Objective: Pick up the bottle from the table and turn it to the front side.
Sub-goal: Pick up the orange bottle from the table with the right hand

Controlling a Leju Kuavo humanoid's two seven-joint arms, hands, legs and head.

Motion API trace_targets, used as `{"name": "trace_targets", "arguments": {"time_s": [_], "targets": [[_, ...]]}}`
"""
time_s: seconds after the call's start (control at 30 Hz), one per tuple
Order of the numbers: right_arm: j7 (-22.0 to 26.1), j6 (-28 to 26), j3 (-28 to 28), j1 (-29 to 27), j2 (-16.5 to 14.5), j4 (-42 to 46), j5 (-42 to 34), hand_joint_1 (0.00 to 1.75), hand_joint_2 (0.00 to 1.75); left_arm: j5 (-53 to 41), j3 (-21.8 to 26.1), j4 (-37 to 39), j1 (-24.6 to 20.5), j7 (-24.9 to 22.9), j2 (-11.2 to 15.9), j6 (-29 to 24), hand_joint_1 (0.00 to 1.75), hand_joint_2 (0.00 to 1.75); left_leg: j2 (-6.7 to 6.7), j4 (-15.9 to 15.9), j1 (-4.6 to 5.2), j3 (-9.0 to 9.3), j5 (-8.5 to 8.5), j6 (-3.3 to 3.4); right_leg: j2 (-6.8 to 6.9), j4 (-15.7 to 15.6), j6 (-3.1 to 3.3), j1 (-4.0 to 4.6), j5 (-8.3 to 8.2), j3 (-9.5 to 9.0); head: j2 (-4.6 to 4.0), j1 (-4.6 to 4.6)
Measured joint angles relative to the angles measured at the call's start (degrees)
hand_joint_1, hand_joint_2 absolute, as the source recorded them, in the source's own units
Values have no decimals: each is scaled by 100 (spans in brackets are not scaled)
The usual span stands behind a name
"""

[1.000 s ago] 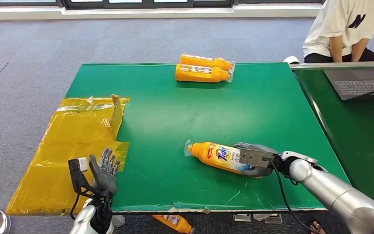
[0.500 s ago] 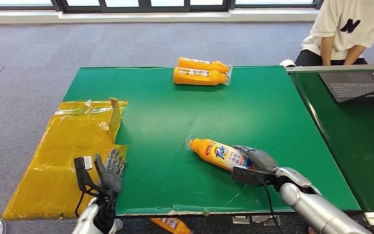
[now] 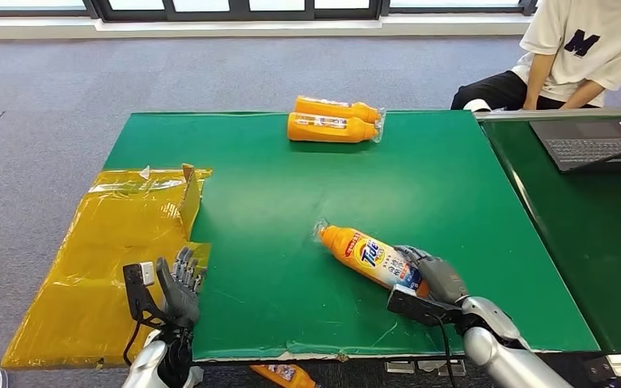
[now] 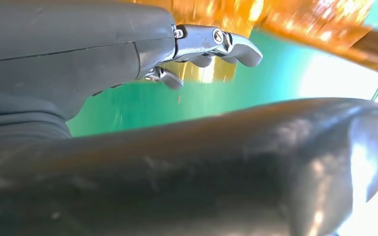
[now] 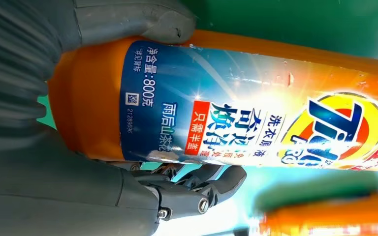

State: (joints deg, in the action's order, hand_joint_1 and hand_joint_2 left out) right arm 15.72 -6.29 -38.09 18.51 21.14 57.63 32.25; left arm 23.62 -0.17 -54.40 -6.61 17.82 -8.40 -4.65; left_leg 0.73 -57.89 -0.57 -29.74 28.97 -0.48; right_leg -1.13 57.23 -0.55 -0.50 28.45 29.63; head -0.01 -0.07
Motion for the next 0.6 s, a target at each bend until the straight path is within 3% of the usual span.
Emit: {"name": "trace_targets", "arguments": {"time_s": [0.07,0.3,0.4,0.6], "targets": [[-19,-337,194,-193,-199,173,225,175,175,-249,0,-135,99,57,-20,-182,0,0,-2,0,0,4,-3,-3,-7,4,4,-1,-5,21,0,-1],[95,-656,563,-555,-626,496,374,175,175,-526,-1,-373,284,132,-68,-320,0,0,40,-1,0,-62,-23,-10,27,18,11,-3,-9,84,0,-1],[267,-920,783,-597,-973,655,273,175,175,-724,-1,-559,413,201,-102,-377,0,0,18,-1,0,-80,-24,-12,8,24,15,-3,-12,108,1,-1],[622,-898,1130,-587,-1711,880,-263,175,175,-857,0,-1030,660,203,-224,-270,0,0,28,-1,0,-96,-33,-21,16,27,17,-1,-12,126,1,-2]]}}
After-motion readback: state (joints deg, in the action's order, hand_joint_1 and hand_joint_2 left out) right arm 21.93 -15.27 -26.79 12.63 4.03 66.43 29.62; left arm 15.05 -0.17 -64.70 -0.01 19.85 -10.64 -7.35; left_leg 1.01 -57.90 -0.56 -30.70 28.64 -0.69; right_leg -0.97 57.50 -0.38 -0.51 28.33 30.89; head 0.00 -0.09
